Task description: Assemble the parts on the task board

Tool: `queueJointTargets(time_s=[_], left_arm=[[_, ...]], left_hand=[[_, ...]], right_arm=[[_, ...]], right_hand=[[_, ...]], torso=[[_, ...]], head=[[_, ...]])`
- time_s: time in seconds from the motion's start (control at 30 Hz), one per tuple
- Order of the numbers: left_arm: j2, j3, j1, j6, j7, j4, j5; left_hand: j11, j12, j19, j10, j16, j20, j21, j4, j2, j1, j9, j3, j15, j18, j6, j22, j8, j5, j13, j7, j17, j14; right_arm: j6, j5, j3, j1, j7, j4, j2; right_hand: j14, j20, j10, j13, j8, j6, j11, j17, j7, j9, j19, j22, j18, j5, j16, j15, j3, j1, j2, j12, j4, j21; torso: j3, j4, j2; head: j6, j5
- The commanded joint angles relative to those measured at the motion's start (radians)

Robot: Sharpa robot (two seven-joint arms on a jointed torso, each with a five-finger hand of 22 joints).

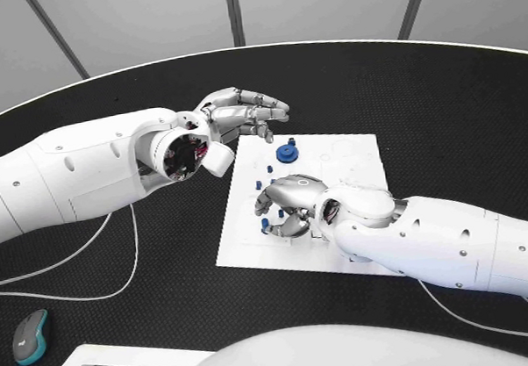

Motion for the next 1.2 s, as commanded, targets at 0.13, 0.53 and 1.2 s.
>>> queueJointTargets(time_s=[0.13, 0.53, 1.2], left_arm=[[-0.001, 0.000, 0.000, 0.000, 0.000, 0.001, 0.000], [-0.002, 0.000, 0.000, 0.003, 0.002, -0.017, 0.000], [0.010, -0.001, -0.003, 0.017, 0.007, -0.046, 0.000]], left_hand=[[-0.002, 0.003, -0.002, -0.008, -0.003, 0.003, -0.005, -0.001, 0.006, 0.003, 0.000, -0.007, -0.001, 0.014, -0.006, -0.001, 0.006, 0.002, -0.002, 0.003, -0.001, -0.005], [-0.002, 0.005, -0.002, -0.009, -0.002, 0.003, -0.006, 0.001, 0.007, 0.005, -0.001, -0.008, -0.001, 0.014, -0.006, -0.002, 0.007, 0.002, -0.002, 0.002, -0.002, -0.006], [-0.002, 0.006, -0.001, -0.010, -0.002, 0.003, -0.007, 0.001, 0.009, 0.007, -0.001, -0.008, -0.001, 0.014, -0.006, -0.003, 0.008, 0.002, -0.002, 0.002, -0.003, -0.006]], right_arm=[[-0.024, 0.000, 0.000, 0.000, 0.003, 0.042, -0.030], [-0.262, 0.194, 0.003, 0.007, 0.119, 0.290, -0.274], [-0.254, 0.419, -0.003, 0.030, -0.193, 0.503, -0.691]], right_hand=[[0.018, 0.000, -0.025, -0.005, -0.011, -0.015, 0.002, -0.011, 0.001, -0.003, -0.011, -0.011, 0.021, 0.002, -0.009, 0.006, -0.017, 0.002, -0.014, 0.000, 0.001, -0.021], [0.012, -0.007, 0.106, 0.022, 0.000, 0.019, -0.012, -0.048, 0.002, 0.001, -0.019, -0.051, 0.031, 0.014, -0.037, -0.005, -0.037, -0.015, 0.001, 0.099, 0.034, -0.094], [0.081, -0.063, 0.371, 1.113, 0.223, 0.024, -0.086, 0.225, -0.063, 0.168, 0.128, 0.162, -0.031, 0.031, 0.151, -0.064, -0.217, -0.079, 0.013, 1.200, 0.217, 0.278]], torso=[[0.0008, 0.0004, 0.000], [0.0019, -0.0122, -0.017], [0.0003, -0.0446, -0.053]], head=[[0.000, -0.004], [0.010, -0.034], [0.025, -0.164]])
